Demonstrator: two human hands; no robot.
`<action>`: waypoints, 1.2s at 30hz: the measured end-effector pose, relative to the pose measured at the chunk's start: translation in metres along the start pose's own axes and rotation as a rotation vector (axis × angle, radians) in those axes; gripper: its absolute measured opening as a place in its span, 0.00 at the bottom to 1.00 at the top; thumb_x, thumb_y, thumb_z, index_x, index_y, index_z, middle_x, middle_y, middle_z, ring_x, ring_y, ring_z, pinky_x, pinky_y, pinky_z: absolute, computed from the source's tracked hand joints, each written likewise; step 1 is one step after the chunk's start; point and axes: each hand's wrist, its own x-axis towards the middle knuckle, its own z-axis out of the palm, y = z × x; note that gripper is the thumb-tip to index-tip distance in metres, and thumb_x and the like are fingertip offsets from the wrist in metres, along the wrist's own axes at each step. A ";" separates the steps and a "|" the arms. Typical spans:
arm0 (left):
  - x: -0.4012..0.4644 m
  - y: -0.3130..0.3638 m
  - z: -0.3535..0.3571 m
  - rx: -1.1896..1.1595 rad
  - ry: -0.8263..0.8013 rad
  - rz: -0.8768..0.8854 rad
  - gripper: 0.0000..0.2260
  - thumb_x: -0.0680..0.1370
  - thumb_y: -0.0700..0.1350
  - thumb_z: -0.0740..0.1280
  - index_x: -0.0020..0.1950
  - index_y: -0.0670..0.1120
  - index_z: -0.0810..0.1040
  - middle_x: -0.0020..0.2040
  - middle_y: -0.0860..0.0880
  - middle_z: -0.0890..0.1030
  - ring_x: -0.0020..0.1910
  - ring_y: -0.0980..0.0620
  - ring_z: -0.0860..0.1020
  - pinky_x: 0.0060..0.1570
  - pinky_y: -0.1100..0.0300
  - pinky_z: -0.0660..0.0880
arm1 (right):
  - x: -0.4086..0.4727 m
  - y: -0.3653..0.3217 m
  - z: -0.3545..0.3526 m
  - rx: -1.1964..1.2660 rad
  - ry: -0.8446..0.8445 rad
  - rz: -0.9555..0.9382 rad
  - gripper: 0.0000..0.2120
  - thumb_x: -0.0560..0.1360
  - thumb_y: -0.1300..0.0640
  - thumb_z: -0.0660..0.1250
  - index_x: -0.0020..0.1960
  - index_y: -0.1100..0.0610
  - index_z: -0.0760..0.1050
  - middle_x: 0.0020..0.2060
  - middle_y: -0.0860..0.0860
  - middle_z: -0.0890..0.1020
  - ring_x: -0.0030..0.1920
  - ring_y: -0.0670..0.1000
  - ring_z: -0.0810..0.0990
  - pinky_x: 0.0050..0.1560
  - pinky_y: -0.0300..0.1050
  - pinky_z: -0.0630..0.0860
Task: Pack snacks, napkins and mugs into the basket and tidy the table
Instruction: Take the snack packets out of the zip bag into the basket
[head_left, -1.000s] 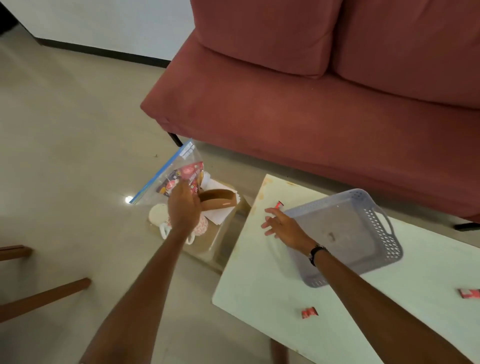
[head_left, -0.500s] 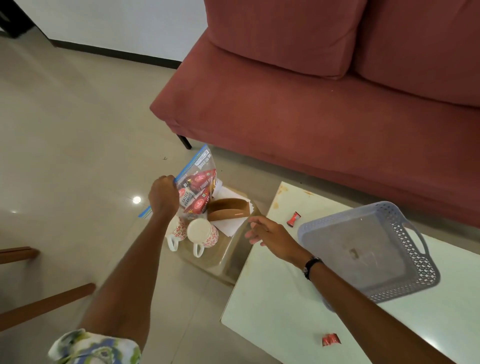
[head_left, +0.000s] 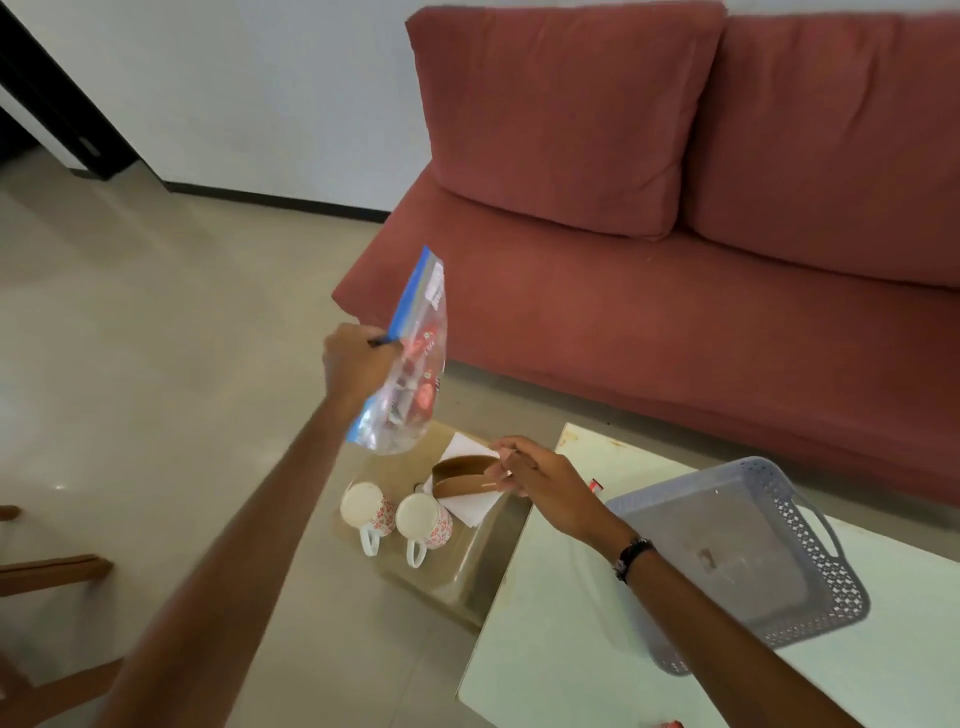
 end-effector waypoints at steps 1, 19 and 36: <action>-0.015 0.011 -0.001 -0.076 -0.027 -0.034 0.08 0.68 0.44 0.71 0.37 0.39 0.82 0.25 0.46 0.73 0.28 0.51 0.71 0.33 0.60 0.68 | -0.007 -0.015 -0.002 -0.004 0.016 -0.029 0.12 0.81 0.53 0.55 0.60 0.53 0.73 0.47 0.48 0.82 0.48 0.48 0.82 0.52 0.40 0.77; -0.333 0.142 0.059 -0.562 -0.266 -0.354 0.13 0.68 0.49 0.75 0.28 0.50 0.75 0.30 0.54 0.79 0.30 0.56 0.79 0.34 0.63 0.77 | -0.306 -0.052 -0.041 -0.324 0.444 0.153 0.26 0.67 0.34 0.67 0.56 0.51 0.77 0.51 0.44 0.81 0.49 0.43 0.80 0.50 0.38 0.80; -0.446 0.140 0.038 -0.550 -0.661 -0.052 0.08 0.67 0.47 0.77 0.36 0.46 0.80 0.35 0.47 0.83 0.33 0.54 0.80 0.34 0.67 0.78 | -0.414 -0.030 -0.052 -0.318 0.508 0.076 0.15 0.78 0.53 0.62 0.65 0.49 0.71 0.61 0.45 0.78 0.55 0.43 0.79 0.54 0.40 0.78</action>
